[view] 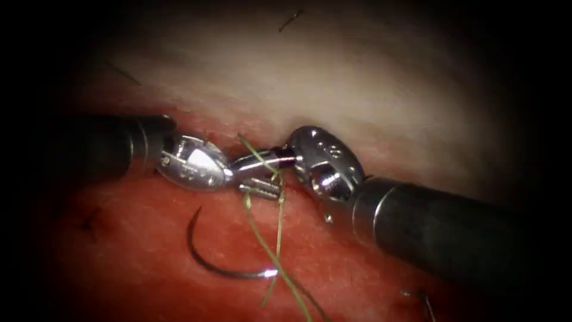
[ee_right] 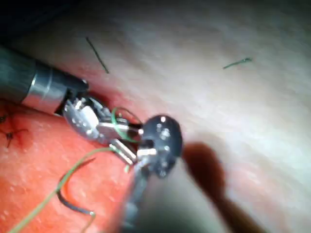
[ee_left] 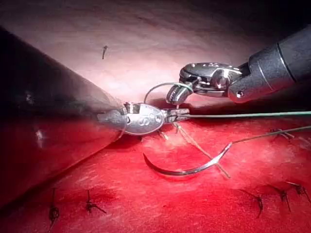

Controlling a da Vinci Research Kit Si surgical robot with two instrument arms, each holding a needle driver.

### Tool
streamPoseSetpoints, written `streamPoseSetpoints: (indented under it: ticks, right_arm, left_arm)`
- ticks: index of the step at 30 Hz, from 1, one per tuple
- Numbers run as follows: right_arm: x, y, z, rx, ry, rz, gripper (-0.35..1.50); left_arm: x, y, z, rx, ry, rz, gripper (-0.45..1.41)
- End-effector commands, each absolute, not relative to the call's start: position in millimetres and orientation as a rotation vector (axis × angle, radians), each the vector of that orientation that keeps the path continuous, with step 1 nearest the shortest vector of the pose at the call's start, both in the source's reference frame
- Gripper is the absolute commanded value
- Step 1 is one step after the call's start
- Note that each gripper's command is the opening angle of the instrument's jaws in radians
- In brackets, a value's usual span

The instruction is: Wound Closure

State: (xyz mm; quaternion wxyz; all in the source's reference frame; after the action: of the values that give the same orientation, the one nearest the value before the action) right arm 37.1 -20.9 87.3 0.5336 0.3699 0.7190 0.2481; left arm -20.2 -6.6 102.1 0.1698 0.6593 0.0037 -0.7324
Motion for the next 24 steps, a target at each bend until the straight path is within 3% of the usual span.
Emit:
streamPoseSetpoints:
  ticks: [1, 13, 17, 20, 24]
  right_arm:
    - [38.0, -20.9, 87.6, 0.889, 1.711, 0.586, 0.34]
    - [37.1, -22.9, 87.0, 0.949, 1.660, 0.549, 0.39]
    - [36.3, -23.2, 87.0, 0.951, 1.641, 0.479, 0.52]
    - [36.3, -23.2, 87.1, 0.938, 1.624, 0.343, 0.73]
    - [36.4, -23.4, 87.1, 0.937, 1.592, 0.162, 0.74]
  left_arm:
    - [-20.6, -6.6, 102.7, 1.870, 0.015, -2.079, -0.45]
    - [-18.1, -6.0, 102.8, 1.903, 0.060, -2.017, -0.45]
    - [-17.1, -5.6, 103.3, 1.908, 0.085, -2.016, -0.45]
    - [-16.8, -5.6, 103.3, 1.911, 0.092, -2.016, -0.45]
    - [-16.6, -5.7, 103.2, 1.913, 0.100, -2.016, -0.45]
